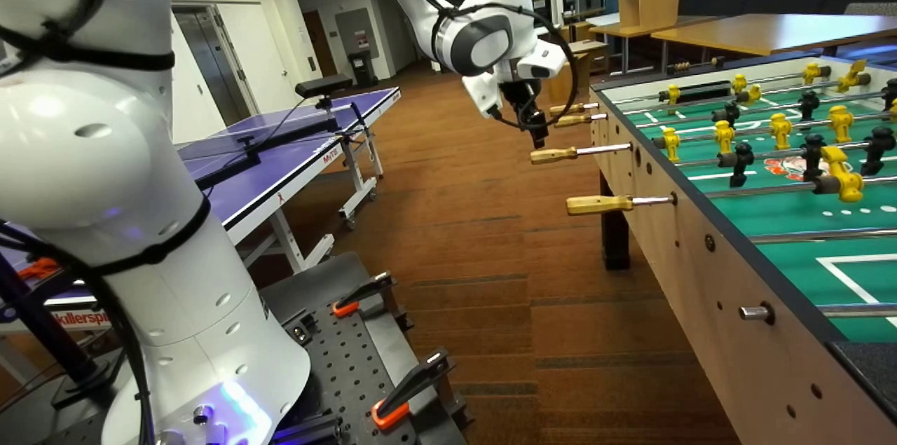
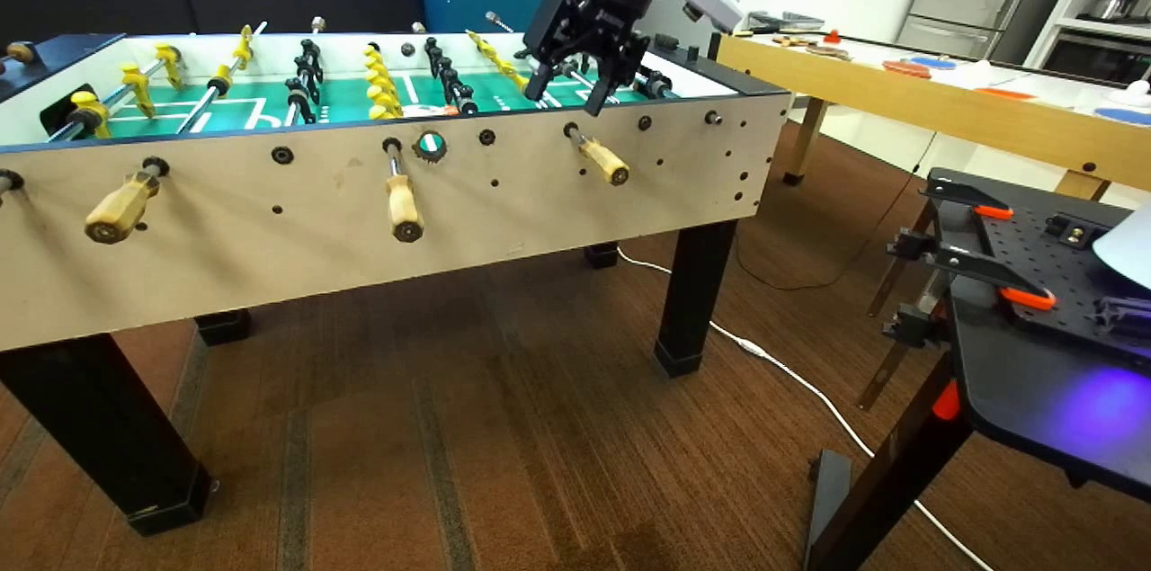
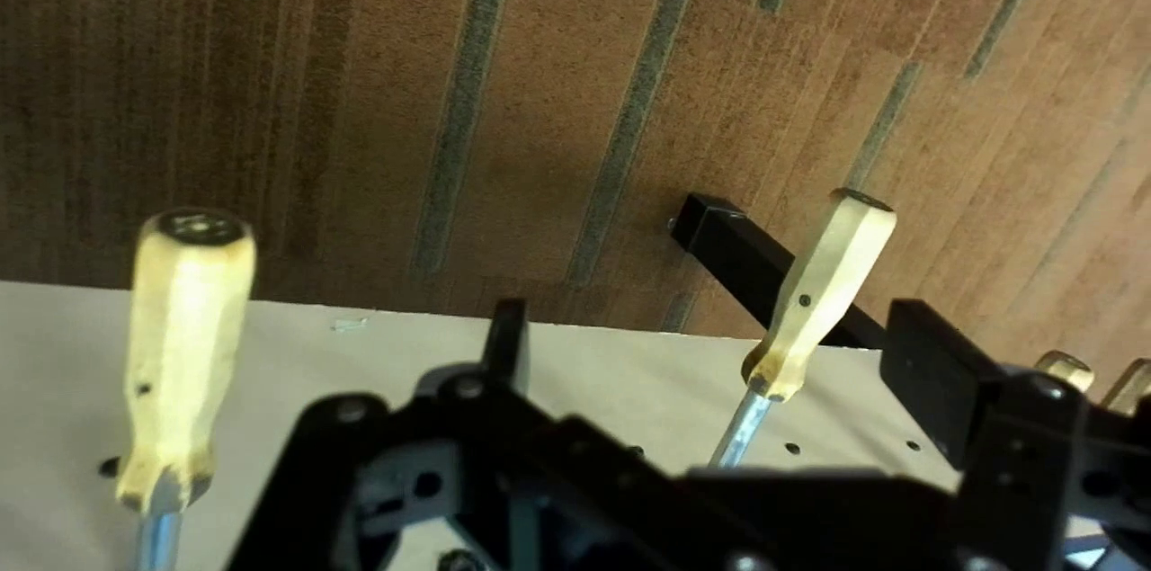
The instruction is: Push the fourth rod from the left to the right
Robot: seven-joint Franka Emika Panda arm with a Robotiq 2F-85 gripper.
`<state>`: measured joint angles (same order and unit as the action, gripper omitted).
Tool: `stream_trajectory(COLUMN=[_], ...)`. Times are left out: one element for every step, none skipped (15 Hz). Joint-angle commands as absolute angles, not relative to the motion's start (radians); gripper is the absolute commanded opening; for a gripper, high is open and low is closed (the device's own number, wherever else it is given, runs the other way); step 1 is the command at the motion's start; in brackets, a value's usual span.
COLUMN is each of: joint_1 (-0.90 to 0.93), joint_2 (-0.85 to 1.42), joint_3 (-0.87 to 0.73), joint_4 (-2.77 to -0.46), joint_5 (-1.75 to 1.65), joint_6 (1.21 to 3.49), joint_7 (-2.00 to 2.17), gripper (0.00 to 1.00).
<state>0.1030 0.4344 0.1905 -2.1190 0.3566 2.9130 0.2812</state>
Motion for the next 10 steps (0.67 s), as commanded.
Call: stream_trajectory(joint_1=[0.102,0.104,0.097,0.073,0.073,0.071,0.072,0.079,0.083,0.087], joint_2=[0.604,0.643,0.688,0.728,0.770,0.807,0.837,0.866,0.889,0.911], joint_3=[0.247,0.257,0.276,0.314,0.325,0.336,0.343,0.337,0.336,0.333], joint_4=[-1.974,-1.937,-1.894,-1.854,-1.807,-1.763,-1.727,-1.688,-1.658,-1.626], joint_5=[0.420,0.421,0.423,0.437,0.439,0.441,0.441,0.437,0.434,0.431], joint_6=[3.023,3.041,3.056,3.062,3.066,3.067,3.068,3.063,3.062,3.054], joint_7=[0.287,0.292,0.289,0.281,0.284,0.285,0.288,0.294,0.295,0.297], gripper=[1.00,1.00,1.00,1.00,1.00,1.00,1.00,1.00,1.00,1.00])
